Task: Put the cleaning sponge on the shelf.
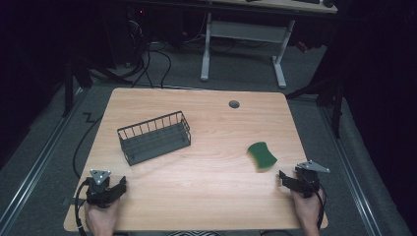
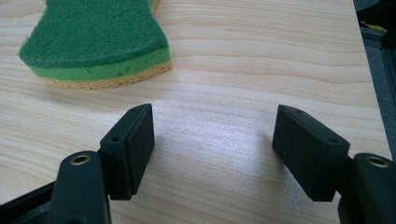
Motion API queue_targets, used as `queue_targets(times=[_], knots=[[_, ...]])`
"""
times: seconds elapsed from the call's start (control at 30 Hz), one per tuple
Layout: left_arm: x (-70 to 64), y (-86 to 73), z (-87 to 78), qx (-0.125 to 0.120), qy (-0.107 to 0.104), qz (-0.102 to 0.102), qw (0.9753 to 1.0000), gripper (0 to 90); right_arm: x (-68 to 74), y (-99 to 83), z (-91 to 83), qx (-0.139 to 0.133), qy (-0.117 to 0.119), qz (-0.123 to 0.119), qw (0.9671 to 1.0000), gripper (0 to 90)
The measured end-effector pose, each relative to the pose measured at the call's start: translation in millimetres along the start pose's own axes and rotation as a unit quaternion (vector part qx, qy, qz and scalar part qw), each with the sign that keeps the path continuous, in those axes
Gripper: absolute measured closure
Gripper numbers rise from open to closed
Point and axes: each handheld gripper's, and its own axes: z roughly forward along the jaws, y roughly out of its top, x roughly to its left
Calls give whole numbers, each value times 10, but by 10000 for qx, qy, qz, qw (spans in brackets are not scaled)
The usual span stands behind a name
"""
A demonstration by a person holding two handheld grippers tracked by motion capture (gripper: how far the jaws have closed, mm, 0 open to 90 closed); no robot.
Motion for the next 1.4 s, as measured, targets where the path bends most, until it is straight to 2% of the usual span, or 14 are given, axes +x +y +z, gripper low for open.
queue_targets(times=[0.17, 0.4, 0.53, 0.67, 0.73, 0.9, 1.03, 1.07, 1.13, 1.4], knots=[[12, 36, -31, -58, -139, -134, 9998, 434, 1, 0, 0, -1, 10, -9, 10000, 301], [-49, 207, -168, -184, -421, -59, 9989, 420, 4, 0, 0, -1, 3, -2, 10000, 302], [-92, 388, -253, -192, -484, 11, 9986, 416, 4, 0, -1, 0, 3, -2, 10000, 302], [-101, 492, -293, -244, -518, 9, 9984, 420, 4, -1, 0, -3, 2, -3, 10000, 302], [-95, 648, -352, -326, -601, -40, 9976, 418, 5, -1, 0, -3, 0, -3, 10000, 302], [-68, 960, -412, -424, -650, -126, 9969, 416, 5, -1, 0, -3, 1, -3, 10000, 302], [-28, 1206, -341, -364, -600, -179, 9974, 424, 5, -1, 0, -3, 1, -5, 10000, 302], [-28, 1206, -341, -364, -600, -179, 9974, 433, 5, -1, 0, -3, 1, -5, 10000, 302], [10, 1340, -212, -184, -539, -260, 9980, 454, 4, -1, 0, -4, 3, -8, 10000, 302], [22, 1439, 108, 120, -342, -473, 9982, 508, 6, -1, -1, -3, 11, -9, 10000, 302]])
